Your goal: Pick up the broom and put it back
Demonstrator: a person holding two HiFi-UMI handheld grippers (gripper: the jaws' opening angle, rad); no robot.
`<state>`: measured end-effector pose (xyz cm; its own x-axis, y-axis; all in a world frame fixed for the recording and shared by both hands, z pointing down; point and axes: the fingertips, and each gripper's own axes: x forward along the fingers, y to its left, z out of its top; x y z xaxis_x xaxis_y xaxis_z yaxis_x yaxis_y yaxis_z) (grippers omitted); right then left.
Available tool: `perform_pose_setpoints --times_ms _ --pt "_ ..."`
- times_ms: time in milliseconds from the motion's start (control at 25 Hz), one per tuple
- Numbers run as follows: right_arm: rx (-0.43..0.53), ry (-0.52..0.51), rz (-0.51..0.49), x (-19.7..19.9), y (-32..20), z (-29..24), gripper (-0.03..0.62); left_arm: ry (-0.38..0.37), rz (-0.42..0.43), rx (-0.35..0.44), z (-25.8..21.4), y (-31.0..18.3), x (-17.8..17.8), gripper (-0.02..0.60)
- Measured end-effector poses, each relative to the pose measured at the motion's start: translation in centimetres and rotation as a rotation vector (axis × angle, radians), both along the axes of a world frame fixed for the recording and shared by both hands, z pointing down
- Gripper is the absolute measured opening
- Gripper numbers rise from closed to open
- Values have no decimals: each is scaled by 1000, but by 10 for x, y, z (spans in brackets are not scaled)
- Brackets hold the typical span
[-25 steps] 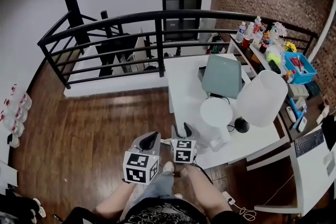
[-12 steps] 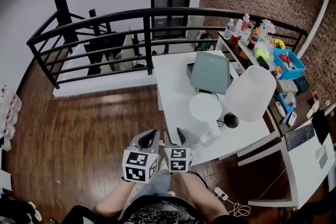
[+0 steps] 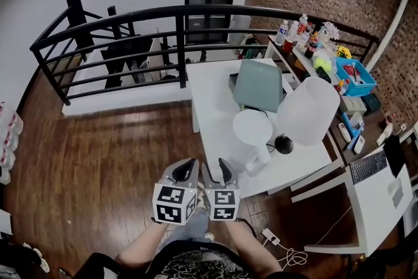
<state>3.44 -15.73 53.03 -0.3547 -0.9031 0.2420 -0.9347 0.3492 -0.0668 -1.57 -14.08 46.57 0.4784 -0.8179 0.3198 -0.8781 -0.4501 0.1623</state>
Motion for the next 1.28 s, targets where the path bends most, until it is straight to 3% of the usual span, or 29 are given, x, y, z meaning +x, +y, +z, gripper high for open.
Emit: perform_pose_setpoints --times_ms 720,1280 --pt "96 -35 2 8 16 -49 173 -7 -20 -9 2 6 -5 5" --pt "153 -50 3 9 36 -94 173 3 6 69 -26 19 5 6"
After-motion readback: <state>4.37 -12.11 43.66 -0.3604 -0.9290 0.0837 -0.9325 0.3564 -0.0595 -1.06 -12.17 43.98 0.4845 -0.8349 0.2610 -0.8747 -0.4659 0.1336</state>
